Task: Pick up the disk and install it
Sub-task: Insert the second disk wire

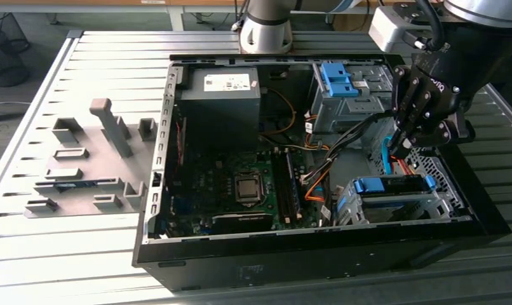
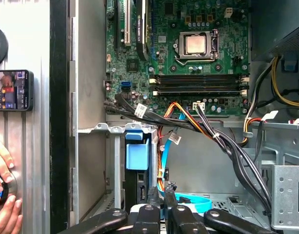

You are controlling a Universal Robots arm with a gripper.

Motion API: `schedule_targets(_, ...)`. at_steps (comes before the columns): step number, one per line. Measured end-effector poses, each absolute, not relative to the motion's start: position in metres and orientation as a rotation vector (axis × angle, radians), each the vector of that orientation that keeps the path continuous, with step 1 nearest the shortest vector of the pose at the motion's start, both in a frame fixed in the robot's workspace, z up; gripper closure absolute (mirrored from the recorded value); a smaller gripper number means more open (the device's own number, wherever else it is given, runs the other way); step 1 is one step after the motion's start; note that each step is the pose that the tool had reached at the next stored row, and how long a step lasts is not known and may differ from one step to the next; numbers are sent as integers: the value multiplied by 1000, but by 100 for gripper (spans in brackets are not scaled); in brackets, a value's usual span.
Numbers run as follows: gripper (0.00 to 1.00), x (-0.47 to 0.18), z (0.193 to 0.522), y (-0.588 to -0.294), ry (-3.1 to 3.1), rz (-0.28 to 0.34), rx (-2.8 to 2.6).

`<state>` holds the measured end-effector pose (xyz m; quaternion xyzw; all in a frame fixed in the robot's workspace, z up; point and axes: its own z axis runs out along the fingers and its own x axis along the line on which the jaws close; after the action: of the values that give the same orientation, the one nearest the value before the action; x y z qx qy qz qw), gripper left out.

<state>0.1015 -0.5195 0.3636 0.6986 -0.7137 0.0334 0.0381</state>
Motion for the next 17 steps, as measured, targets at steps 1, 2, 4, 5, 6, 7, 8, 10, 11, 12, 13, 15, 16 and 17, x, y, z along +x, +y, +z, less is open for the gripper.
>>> schedule_targets(1,84,102,364,-519,-2189,102,2143)
schedule_targets(2,84,102,364,-519,-2189,103,2143)
schedule_targets(4,84,102,364,-519,-2189,103,2143)
schedule_targets(5,84,102,364,-519,-2189,102,2143)
schedule_targets(6,84,102,364,-520,-2190,101,2144)
schedule_targets(7,84,101,363,-520,-2195,90,2149)
schedule_targets(8,84,102,363,-520,-2205,70,2159)
schedule_targets(10,84,101,363,-522,-2223,30,2177)
schedule_targets(11,84,101,363,-523,-2232,12,2185)
schedule_targets(12,84,102,363,-525,-2235,3,2189)
schedule_targets(13,84,101,363,-527,-2237,0,2190)
schedule_targets(15,84,102,362,-532,-2238,-3,2192)
schedule_targets(16,84,101,361,-535,-2239,-5,2193)
schedule_targets(17,84,101,361,-537,-2240,-6,2194)
